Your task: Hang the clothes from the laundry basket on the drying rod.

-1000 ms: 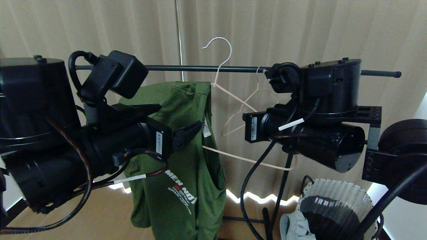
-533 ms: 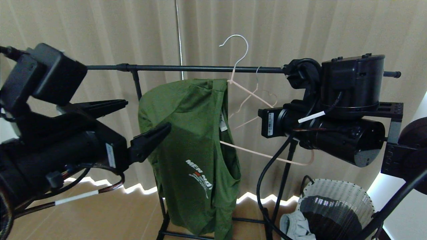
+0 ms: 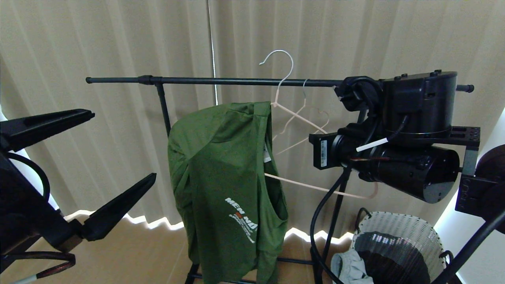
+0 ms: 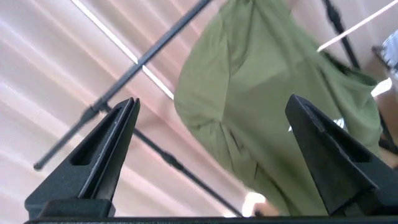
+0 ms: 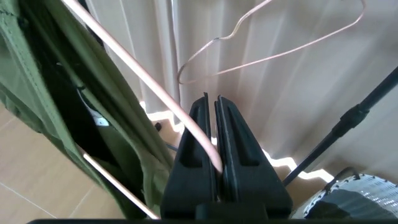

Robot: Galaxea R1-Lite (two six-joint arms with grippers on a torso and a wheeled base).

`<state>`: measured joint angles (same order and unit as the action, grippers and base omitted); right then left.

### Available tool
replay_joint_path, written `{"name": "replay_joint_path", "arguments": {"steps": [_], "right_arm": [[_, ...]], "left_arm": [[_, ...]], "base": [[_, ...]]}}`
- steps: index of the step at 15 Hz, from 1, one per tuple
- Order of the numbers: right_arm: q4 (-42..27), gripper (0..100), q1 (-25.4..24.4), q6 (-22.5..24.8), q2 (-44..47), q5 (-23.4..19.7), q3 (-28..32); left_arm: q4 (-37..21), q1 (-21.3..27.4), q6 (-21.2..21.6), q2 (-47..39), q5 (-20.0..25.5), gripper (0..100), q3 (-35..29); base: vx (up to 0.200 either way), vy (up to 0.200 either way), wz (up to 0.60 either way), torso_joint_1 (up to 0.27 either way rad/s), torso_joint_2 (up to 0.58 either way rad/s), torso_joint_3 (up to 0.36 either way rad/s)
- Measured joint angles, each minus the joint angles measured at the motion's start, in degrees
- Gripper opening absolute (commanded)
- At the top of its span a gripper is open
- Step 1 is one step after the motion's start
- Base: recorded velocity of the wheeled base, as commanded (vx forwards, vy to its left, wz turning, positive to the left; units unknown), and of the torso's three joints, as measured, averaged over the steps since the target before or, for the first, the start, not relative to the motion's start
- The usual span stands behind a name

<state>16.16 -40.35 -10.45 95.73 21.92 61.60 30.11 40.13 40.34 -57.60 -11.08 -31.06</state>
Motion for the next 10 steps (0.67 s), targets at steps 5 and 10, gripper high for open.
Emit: {"name": "replay_joint_path", "arguments": {"steps": [5,10], "right_arm": [[0.5,0,0.0,-0.1,0.0,0.0,-1.9],[2.5,0,0.0,0.0,0.3,0.0,-2.3]], "left_arm": [[0.3,1.7,0.0,-0.2,0.0,100,1.0],[2.7,1.9,-0.3,-2.2,0.0,100,0.4]], "base": [[0.0,0.0,0.0,0.0,0.0,0.0],[0.0,0.0,0.0,0.0,0.0,0.0]]}}
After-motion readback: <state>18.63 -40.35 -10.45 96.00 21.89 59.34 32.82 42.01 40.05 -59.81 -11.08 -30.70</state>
